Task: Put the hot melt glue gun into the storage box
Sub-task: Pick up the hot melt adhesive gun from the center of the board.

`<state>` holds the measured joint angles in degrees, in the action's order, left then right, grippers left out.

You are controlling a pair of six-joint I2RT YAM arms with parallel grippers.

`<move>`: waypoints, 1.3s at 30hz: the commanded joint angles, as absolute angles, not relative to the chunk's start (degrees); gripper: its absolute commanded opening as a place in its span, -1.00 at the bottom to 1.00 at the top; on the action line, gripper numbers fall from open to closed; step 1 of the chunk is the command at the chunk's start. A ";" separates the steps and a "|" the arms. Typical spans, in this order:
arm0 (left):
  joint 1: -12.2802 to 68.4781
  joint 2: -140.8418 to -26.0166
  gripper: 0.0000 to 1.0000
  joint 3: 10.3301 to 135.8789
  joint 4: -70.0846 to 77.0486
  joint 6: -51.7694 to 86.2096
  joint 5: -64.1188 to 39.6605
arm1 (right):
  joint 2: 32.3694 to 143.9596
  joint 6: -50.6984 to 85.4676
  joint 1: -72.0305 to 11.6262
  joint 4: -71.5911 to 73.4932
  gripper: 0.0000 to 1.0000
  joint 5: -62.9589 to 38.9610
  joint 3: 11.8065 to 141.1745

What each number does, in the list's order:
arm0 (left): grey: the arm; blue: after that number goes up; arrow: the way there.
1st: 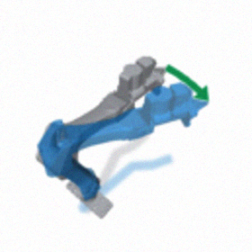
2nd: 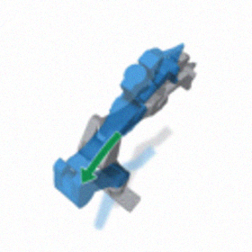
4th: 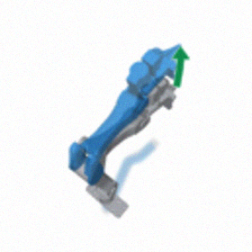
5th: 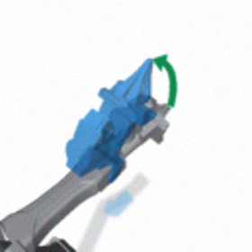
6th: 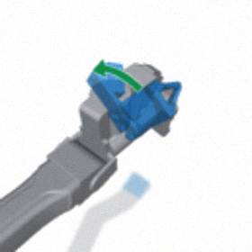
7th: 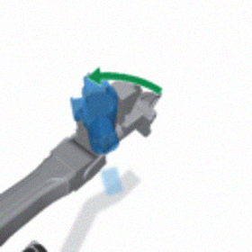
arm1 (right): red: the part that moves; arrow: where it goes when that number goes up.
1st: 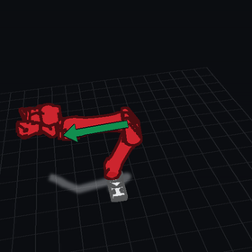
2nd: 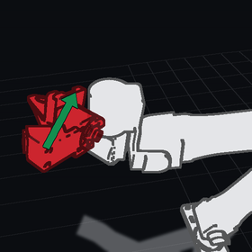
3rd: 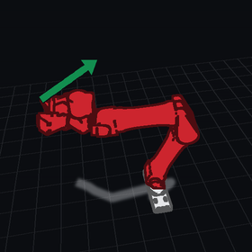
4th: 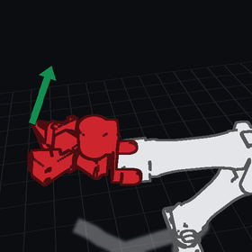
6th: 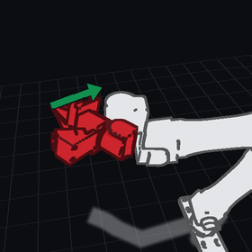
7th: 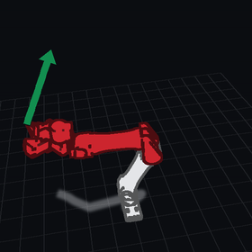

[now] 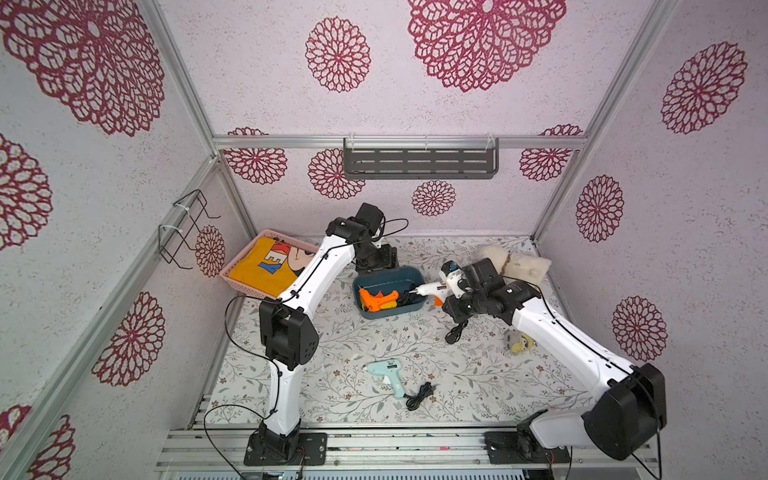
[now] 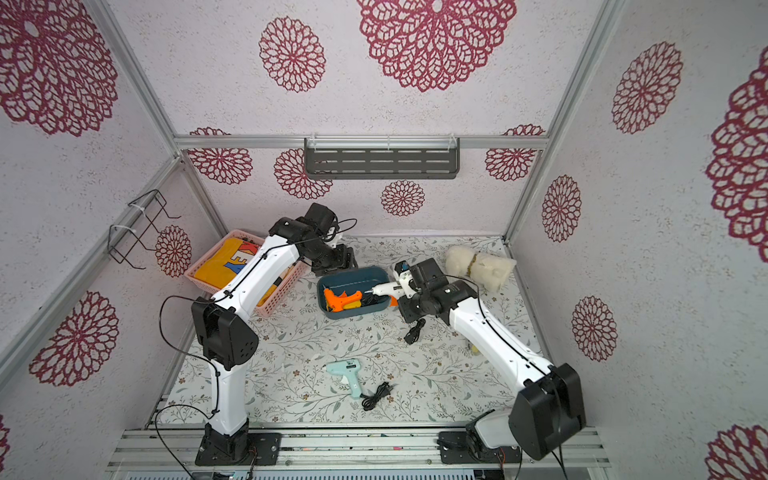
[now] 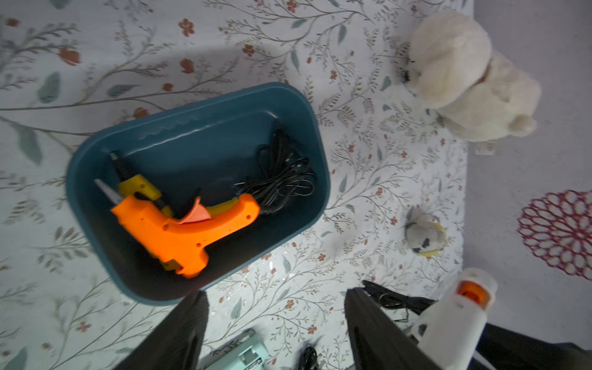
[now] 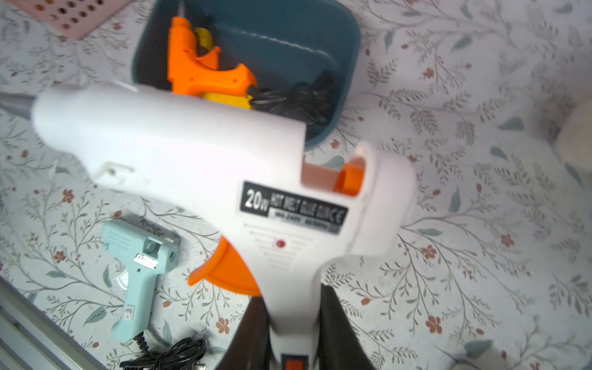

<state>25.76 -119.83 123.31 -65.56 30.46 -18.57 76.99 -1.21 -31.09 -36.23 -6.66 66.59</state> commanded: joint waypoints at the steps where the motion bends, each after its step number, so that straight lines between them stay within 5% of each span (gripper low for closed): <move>1: 24.79 -118.34 0.48 121.86 -56.94 32.00 -31.95 | 73.36 -6.68 -32.24 -28.80 -1.00 -11.14 63.64; 12: 25.24 -116.55 0.30 116.41 -53.81 34.74 -46.67 | 75.32 -8.33 -32.94 -25.08 -1.00 -16.75 63.34; 34: 30.91 -116.19 0.12 109.79 -54.49 34.04 -49.86 | 79.26 -7.90 -33.22 -22.42 -1.00 -20.04 65.30; 39: 31.20 -116.31 -0.18 109.30 -57.41 31.99 -47.66 | 79.67 -7.87 -33.24 -22.14 -1.00 -20.48 65.89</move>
